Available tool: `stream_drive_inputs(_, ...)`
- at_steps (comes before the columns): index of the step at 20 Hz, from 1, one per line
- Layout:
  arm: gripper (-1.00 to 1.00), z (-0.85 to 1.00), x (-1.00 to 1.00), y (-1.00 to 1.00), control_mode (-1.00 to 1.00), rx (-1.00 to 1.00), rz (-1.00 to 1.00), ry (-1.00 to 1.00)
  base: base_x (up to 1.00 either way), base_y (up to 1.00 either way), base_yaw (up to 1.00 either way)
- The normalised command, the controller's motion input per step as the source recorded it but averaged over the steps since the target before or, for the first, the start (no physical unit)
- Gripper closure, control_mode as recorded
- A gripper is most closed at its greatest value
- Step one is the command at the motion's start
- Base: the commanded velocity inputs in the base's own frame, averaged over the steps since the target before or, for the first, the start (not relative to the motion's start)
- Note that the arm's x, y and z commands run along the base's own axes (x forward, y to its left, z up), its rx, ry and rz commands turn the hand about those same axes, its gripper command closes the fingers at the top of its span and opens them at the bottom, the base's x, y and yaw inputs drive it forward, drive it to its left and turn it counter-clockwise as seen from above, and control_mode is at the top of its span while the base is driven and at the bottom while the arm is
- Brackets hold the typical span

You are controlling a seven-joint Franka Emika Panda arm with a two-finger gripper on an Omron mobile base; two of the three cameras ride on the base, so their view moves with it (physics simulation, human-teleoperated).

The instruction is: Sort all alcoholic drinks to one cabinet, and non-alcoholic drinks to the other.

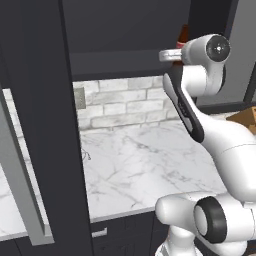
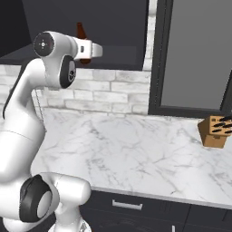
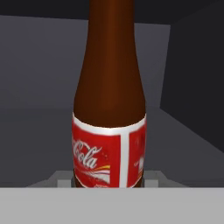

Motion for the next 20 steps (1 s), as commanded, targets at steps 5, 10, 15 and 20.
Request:
stream_drive_inputs(5, 1.00, 0.00, 0.28, 0.00, -1.00, 0.00, 0.00, 0.00, 0.00, 0.00, 0.00)
stream_drive_inputs(10, 1.00, 0.00, 0.27, 0.00, -1.00, 0.00, 0.00, 0.00, 0.00, 0.00, 0.00)
stream_drive_inputs(15, 1.00, 0.00, 0.23, 0.00, -1.00, 0.00, -0.01, 0.00, 0.00, 0.00, 0.00)
stream_drive_inputs(20, 1.00, 0.00, 0.23, 0.00, -1.00, 0.00, -0.01, 0.00, 0.00, 0.00, 0.00)
